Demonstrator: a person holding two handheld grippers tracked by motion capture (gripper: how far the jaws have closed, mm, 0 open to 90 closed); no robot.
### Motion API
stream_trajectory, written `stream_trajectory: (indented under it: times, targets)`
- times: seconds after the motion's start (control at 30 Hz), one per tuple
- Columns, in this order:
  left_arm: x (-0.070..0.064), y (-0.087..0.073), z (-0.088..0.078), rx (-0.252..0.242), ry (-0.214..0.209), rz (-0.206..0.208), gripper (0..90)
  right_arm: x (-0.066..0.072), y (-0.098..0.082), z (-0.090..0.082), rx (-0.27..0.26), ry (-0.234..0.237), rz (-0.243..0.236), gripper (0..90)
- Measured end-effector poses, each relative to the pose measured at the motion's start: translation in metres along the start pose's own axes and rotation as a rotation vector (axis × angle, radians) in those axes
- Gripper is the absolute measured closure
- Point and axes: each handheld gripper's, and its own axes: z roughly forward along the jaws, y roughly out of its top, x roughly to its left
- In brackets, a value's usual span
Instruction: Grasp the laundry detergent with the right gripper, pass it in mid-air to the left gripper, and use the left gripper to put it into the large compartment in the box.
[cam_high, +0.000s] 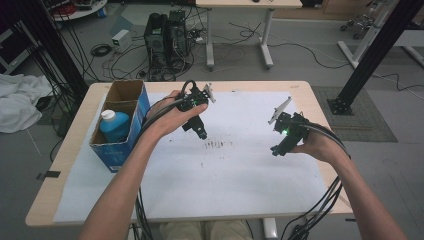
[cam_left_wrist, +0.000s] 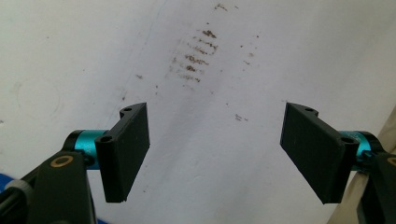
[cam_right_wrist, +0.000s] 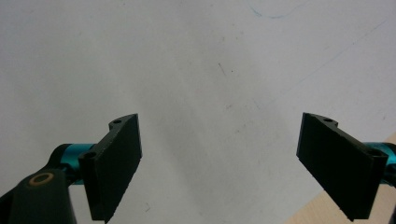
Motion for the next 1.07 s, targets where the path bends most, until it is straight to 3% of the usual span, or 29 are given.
stream_trajectory:
  times: [0.03, 0.1, 0.13, 0.17, 0.2, 0.23, 0.33, 0.37, 0.4, 0.43, 0.47, 0.6, 0.63, 1.07]
  targets:
    - [0.004, -0.001, -0.003, -0.02, 0.008, -0.02, 24.2, -0.002, 0.0, 0.0, -0.003, 0.0, -0.005, 13.3]
    - [0.0, 0.001, 0.0, 0.004, -0.001, -0.003, 24.2, -0.002, 0.0, 0.0, -0.002, -0.003, 0.005, 13.3]
    - [0.023, -0.004, -0.054, -0.004, 0.086, -0.1, 24.2, -0.002, 0.0, 0.0, -0.004, -0.003, 0.002, 13.3]
    - [0.0, 0.0, 0.0, -0.003, -0.001, -0.005, 24.1, 0.0, 0.008, 0.006, 0.003, 0.005, -0.023, 13.3]
    - [0.001, -0.001, 0.0, -0.002, 0.004, -0.007, 24.1, -0.002, 0.0, 0.0, -0.005, -0.002, -0.003, 13.3]
    - [-0.001, 0.001, 0.003, 0.025, 0.003, 0.002, 24.2, -0.001, 0.0, 0.0, -0.001, -0.002, -0.004, 13.3]
    - [-0.002, 0.002, 0.004, 0.028, 0.001, 0.005, 24.2, -0.001, 0.0, 0.0, -0.003, -0.002, -0.002, 13.3]
    - [0.006, -0.001, -0.008, -0.033, 0.012, -0.022, 24.2, -0.001, 0.001, 0.0, -0.002, -0.003, -0.001, 13.3]
    - [-0.001, 0.002, 0.004, 0.027, 0.002, 0.004, 24.2, -0.001, 0.002, 0.0, -0.005, 0.0, -0.008, 13.3]
    - [0.0, 0.001, 0.0, 0.008, -0.002, -0.001, 24.2, -0.001, 0.0, 0.0, -0.002, -0.002, -0.002, 13.3]
    - [-0.002, 0.002, 0.004, 0.028, -0.002, 0.006, 24.2, -0.003, 0.0, 0.0, -0.003, -0.001, 0.001, 13.3]
    - [-0.001, 0.001, 0.001, 0.009, -0.001, -0.002, 24.1, -0.001, 0.003, 0.0, 0.002, -0.002, -0.007, 13.3]
    - [-0.003, 0.002, 0.004, 0.029, 0.0, 0.011, 24.2, -0.002, 0.0, 0.0, -0.002, -0.001, 0.001, 13.3]
    - [-0.005, 0.001, 0.0, 0.023, -0.005, 0.019, 24.2, 0.002, 0.006, -0.002, -0.001, -0.007, -0.01, 13.3]
